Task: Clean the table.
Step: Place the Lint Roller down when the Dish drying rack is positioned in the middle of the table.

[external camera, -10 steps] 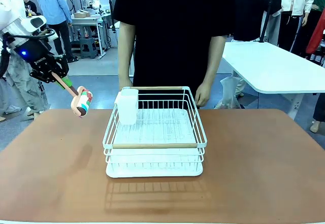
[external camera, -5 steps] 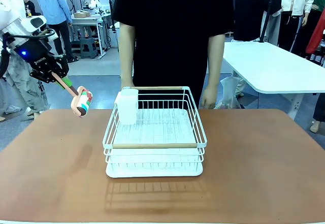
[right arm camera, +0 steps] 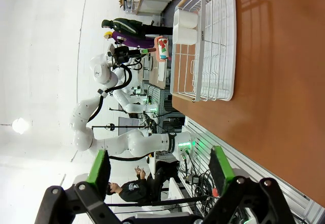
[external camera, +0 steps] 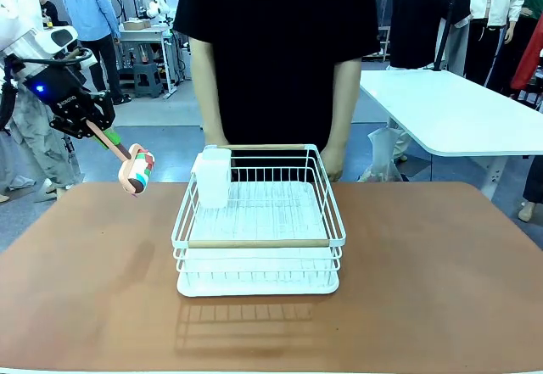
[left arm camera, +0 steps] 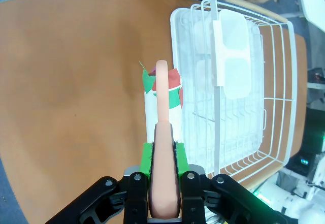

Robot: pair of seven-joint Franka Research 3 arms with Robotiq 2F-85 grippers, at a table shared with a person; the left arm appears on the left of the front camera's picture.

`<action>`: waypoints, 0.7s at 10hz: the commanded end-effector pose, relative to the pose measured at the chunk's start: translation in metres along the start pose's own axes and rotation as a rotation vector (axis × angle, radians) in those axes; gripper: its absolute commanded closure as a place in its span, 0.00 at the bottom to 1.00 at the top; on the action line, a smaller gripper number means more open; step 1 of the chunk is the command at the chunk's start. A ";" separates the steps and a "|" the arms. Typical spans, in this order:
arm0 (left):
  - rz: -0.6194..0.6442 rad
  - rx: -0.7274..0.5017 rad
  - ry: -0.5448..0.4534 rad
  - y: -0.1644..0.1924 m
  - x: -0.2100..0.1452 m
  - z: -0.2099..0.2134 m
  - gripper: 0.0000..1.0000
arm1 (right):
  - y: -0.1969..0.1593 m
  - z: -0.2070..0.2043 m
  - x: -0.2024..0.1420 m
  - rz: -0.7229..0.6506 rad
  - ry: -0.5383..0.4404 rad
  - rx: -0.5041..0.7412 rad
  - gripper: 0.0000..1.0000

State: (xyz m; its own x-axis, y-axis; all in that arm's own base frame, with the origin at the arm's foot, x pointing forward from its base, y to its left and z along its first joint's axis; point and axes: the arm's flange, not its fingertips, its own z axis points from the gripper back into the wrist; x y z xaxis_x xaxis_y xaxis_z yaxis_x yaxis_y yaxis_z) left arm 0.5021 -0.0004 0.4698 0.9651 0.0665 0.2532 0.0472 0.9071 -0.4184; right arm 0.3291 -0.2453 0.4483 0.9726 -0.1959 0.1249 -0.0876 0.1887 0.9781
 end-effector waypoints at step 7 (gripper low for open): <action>0.393 0.352 0.011 -0.006 -0.040 -0.003 0.79 | 0.004 0.000 -0.001 0.005 -0.004 0.009 0.00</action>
State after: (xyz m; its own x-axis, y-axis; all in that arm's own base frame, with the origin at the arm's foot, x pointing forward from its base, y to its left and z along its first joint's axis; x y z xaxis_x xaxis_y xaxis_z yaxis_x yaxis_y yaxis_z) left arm 0.4849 -0.0006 0.4494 0.9299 0.3350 0.1518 -0.2945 0.9254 -0.2387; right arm 0.3292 -0.2452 0.4483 0.9727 -0.1958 0.1249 -0.0876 0.1887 0.9781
